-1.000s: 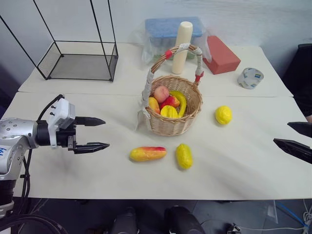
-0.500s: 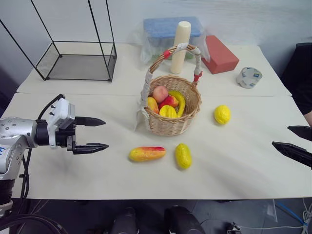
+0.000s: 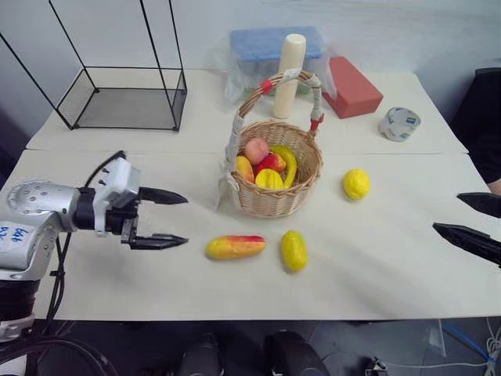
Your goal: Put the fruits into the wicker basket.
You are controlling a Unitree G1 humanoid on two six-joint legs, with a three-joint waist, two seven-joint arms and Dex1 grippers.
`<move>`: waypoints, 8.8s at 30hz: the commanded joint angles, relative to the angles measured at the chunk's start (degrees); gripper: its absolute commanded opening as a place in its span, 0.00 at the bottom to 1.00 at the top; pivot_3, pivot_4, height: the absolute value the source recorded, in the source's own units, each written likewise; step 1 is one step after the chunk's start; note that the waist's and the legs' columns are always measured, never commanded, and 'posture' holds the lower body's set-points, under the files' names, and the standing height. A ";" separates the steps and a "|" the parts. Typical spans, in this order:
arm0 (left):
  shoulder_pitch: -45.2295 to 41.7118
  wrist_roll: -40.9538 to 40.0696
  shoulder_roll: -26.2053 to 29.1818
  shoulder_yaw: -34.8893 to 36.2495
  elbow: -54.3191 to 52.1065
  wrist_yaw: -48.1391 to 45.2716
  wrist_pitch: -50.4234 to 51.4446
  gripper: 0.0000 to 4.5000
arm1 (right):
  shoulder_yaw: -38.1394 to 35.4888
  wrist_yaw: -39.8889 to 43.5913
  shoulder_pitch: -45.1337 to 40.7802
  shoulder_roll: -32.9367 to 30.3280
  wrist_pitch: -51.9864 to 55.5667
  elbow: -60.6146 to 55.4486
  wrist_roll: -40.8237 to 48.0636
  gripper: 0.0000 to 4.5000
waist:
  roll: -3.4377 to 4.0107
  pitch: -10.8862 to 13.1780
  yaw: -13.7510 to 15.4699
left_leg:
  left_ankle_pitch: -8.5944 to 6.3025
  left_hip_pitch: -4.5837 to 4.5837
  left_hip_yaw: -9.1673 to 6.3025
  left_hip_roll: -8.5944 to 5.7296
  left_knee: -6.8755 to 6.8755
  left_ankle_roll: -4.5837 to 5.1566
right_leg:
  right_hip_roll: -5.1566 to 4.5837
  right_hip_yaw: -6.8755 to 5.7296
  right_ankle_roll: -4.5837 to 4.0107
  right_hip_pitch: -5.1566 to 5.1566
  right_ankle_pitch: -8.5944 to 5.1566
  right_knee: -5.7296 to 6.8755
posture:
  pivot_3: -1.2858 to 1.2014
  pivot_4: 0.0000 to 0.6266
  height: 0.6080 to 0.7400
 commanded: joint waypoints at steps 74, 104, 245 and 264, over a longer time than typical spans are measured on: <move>-13.91 -7.30 -15.87 2.67 -6.41 16.53 21.28 1.00 | 14.05 -15.53 -1.84 5.55 -10.37 -14.82 2.21 1.00 | -0.04 0.07 0.14 | 0.28 -0.21 -0.02 0.04 0.22 -0.24 | 0.11 0.05 0.06 -0.33 0.04 0.35 | 0.52 0.24 1.00; -15.45 1.38 -4.27 -5.73 0.27 -7.73 -0.49 1.00 | 62.86 -39.62 -22.81 27.37 3.78 -3.54 -18.35 0.73 | -0.09 0.04 -0.28 | 0.23 -1.16 -0.02 0.02 0.91 0.00 | -0.04 0.06 0.01 -1.41 0.02 1.29 | 0.52 0.24 1.00; -18.71 -2.58 -17.20 0.22 1.79 15.03 4.33 1.00 | 37.76 -31.34 -52.70 25.21 -14.66 18.22 -40.70 0.07 | 0.16 0.13 -1.58 | 0.27 -2.05 -0.17 0.03 1.70 -0.02 | -0.08 -0.03 -0.15 -2.44 -0.07 2.73 | 0.52 0.24 1.00; -23.39 -1.44 -20.57 -2.90 9.62 10.00 1.72 1.00 | 11.44 -31.29 -28.06 19.58 -12.48 17.56 -33.59 0.66 | 0.27 0.14 -1.00 | 0.37 -1.82 0.04 0.10 1.52 -0.19 | 0.18 0.24 -0.15 -2.34 -0.07 2.34 | 0.52 0.24 1.00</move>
